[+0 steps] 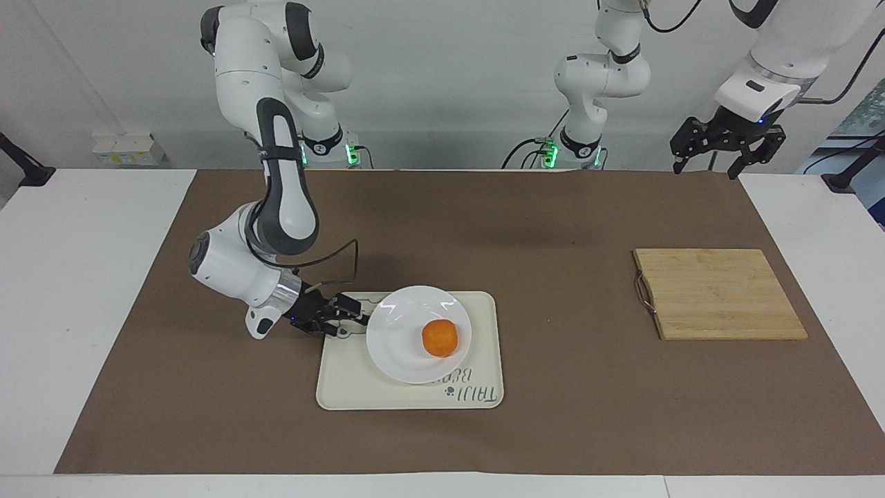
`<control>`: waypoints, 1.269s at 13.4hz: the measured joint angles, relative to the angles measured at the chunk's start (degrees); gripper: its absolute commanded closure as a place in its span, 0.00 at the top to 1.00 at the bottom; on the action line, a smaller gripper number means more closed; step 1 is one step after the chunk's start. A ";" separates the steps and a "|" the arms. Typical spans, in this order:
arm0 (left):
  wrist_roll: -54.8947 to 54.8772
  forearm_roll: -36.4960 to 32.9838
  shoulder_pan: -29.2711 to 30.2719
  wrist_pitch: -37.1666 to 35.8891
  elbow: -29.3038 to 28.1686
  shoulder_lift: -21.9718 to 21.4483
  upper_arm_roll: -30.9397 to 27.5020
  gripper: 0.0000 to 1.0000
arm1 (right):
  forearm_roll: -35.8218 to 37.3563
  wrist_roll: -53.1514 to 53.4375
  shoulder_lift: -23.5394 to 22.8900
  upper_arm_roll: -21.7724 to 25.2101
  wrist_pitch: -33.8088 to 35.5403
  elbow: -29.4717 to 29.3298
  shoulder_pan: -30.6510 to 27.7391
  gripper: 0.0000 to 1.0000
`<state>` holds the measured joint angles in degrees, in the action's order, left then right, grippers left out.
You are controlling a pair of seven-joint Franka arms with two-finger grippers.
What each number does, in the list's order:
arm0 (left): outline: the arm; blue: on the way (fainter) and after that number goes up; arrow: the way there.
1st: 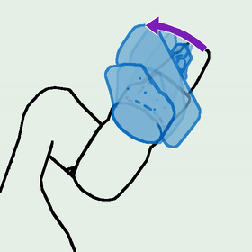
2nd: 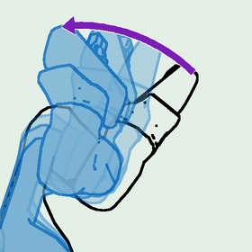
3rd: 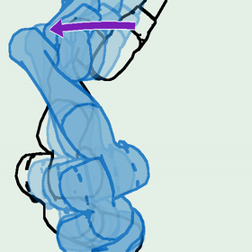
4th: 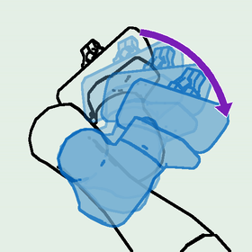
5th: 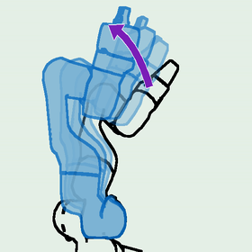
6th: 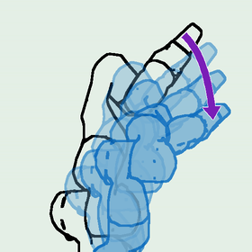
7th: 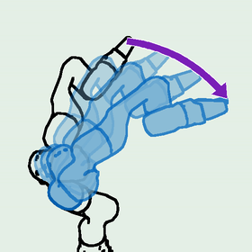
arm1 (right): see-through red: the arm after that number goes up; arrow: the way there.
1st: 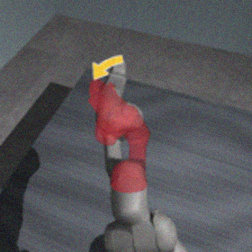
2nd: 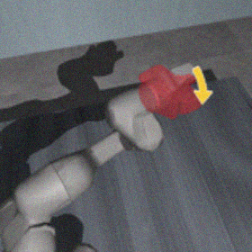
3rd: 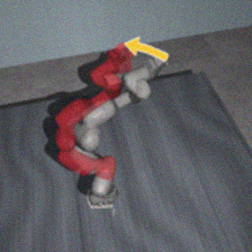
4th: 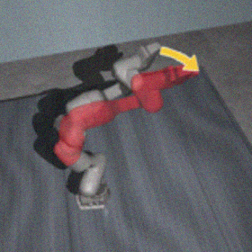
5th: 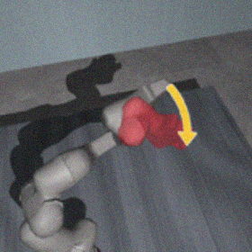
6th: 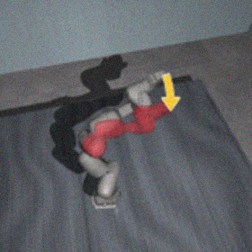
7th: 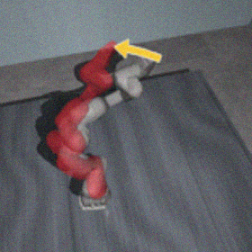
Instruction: Place orange and plate with both arms
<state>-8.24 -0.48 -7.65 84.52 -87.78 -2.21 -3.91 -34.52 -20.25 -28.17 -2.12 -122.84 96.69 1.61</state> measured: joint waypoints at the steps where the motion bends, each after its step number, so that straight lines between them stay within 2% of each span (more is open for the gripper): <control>1: 0.00 0.00 0.00 0.00 0.00 0.00 0.00 1.00 | 2.59 0.79 0.83 0.08 0.00 -0.05 0.00 1.00; 5: 0.00 0.00 0.00 0.00 0.00 0.00 0.05 1.00 | 17.79 11.11 6.04 0.01 0.45 -0.30 0.37 1.00; 7: 0.00 0.00 0.00 0.00 0.00 0.00 0.08 1.00 | 23.71 16.15 9.27 -0.33 3.45 -0.29 0.57 1.00; 12: 0.00 0.00 0.00 0.00 0.00 0.00 0.09 1.00 | 32.55 19.53 15.44 0.20 13.49 -0.28 0.15 1.00; 17: 0.00 0.00 -0.01 0.00 0.00 0.00 0.16 1.00 | 34.60 19.67 22.66 1.26 18.52 -0.46 -1.99 1.00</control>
<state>-8.24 -0.48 -7.66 84.52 -87.78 -2.21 -3.75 0.08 -0.59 -5.51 -0.86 -104.32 96.23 -0.38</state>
